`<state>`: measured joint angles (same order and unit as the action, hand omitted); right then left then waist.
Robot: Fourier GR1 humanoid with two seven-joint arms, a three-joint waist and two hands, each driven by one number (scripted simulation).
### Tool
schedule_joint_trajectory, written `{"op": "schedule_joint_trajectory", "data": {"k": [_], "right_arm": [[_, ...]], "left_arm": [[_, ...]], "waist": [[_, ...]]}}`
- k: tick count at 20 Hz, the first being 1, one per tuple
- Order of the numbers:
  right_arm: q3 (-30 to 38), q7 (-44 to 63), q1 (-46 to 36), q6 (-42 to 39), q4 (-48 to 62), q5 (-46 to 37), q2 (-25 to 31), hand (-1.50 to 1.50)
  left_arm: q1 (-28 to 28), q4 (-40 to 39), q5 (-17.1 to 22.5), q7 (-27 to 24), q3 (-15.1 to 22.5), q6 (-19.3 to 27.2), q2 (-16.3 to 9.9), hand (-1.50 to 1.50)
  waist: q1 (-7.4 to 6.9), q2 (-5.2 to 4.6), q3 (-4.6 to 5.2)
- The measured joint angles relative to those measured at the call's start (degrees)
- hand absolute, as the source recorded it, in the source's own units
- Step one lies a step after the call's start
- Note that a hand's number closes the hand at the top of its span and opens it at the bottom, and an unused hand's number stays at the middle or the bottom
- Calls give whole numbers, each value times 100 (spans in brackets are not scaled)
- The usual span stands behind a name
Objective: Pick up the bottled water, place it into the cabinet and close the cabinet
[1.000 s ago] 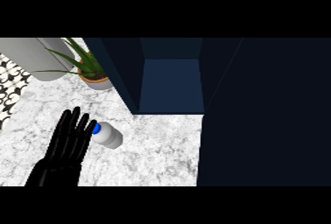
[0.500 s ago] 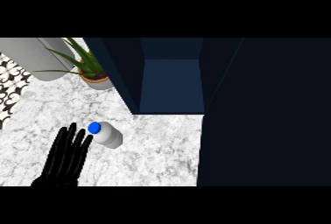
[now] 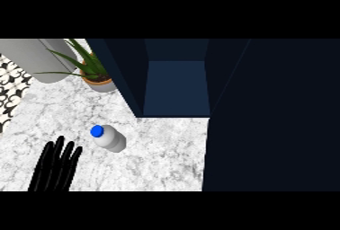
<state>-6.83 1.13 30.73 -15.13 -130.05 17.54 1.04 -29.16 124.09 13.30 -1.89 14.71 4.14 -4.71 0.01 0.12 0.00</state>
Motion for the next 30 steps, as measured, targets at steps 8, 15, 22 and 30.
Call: {"op": "schedule_joint_trajectory", "data": {"k": [8,15,22,30], "right_arm": [[-89,-352,87,-48,197,-195,3,-150],[-81,-442,113,-135,262,-189,32,-150],[-154,-618,304,-243,253,-236,24,-150],[-305,-820,604,-342,178,-332,26,-150]], "left_arm": [[283,-719,372,-340,-797,-218,-114,-150],[799,-1535,405,-565,-1307,-498,-273,-150],[1412,-2853,247,-1044,-1609,-754,-281,-150],[2132,-4416,323,-1395,-1964,-1098,-321,-150]], "waist": [[11,-5,1],[18,-7,0],[35,-8,1],[48,-10,2]]}}
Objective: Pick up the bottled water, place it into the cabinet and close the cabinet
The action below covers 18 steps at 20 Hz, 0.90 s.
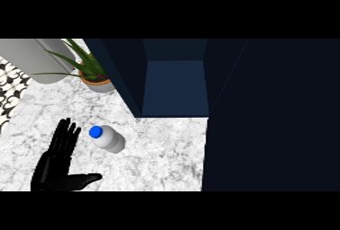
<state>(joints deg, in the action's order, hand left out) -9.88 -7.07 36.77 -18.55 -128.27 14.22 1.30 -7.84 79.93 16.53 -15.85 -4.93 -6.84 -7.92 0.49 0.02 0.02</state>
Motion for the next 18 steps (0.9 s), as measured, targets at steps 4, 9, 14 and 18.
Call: {"op": "schedule_joint_trajectory", "data": {"k": [4,9,14,18], "right_arm": [[17,68,-27,17,-85,73,21,-150],[81,-129,153,-133,-17,136,93,-150],[69,-217,174,-172,82,102,79,-150],[90,-203,106,-167,115,88,96,-150]], "left_arm": [[473,-1004,83,-238,-246,-227,-71,-150],[1006,-2058,168,-540,-433,-497,-65,-150],[1501,-3176,134,-1000,-582,-786,-102,-150],[1899,-3925,57,-1385,-660,-927,-129,-150]], "waist": [[4,-3,1],[12,-3,1],[18,-6,2],[15,-7,2]]}}
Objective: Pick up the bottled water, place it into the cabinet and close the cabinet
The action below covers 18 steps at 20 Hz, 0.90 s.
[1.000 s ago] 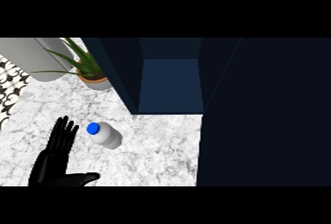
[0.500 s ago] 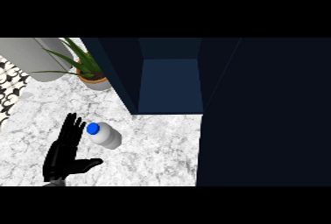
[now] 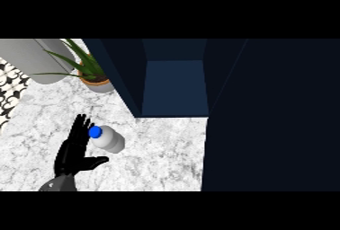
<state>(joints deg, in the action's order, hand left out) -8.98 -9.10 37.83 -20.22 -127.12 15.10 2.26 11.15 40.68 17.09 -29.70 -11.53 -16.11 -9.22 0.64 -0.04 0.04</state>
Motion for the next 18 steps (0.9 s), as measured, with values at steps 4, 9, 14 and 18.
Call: {"op": "schedule_joint_trajectory", "data": {"k": [4,9,14,18], "right_arm": [[-18,129,-26,53,-121,-10,8,-150],[-42,215,-215,115,-30,-15,-33,-150],[-133,35,-170,111,93,-119,-48,-150],[-99,110,-281,139,121,-66,-41,-150]], "left_arm": [[358,-769,-134,-439,-33,-85,31,-150],[725,-1576,-215,-998,-120,-276,34,-150],[941,-2014,-141,-1138,-224,-621,-8,-150],[1039,-2195,-95,-1091,-263,-841,-36,-150]], "waist": [[9,-3,1],[10,3,-17],[9,22,-53],[6,20,-61]]}}
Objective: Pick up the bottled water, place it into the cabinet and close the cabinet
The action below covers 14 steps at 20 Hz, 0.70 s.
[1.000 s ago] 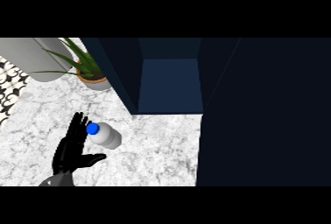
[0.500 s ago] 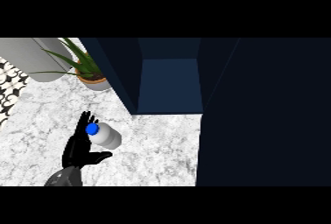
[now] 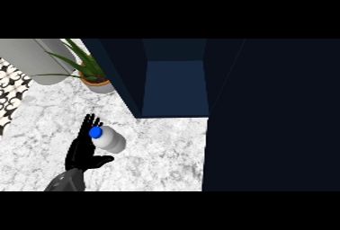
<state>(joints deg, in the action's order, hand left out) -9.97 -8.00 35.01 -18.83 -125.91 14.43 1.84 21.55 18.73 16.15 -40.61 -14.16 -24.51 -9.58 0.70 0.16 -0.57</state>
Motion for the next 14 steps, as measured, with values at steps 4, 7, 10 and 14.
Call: {"op": "schedule_joint_trajectory", "data": {"k": [4,7,10,14], "right_arm": [[4,-11,-138,17,158,-14,-21,-150],[-29,63,-185,66,159,-32,-34,-150],[-130,-7,-35,45,97,-83,-51,-150],[-74,-101,-61,16,231,-76,-32,-150]], "left_arm": [[145,-124,66,55,-50,-99,64,-150],[208,-198,88,60,-66,-191,87,-150],[253,-196,61,19,-32,-252,139,-150],[329,-235,-15,56,56,-322,206,150]], "waist": [[-2,-4,4],[7,-5,4],[20,-5,9],[19,-9,16]]}}
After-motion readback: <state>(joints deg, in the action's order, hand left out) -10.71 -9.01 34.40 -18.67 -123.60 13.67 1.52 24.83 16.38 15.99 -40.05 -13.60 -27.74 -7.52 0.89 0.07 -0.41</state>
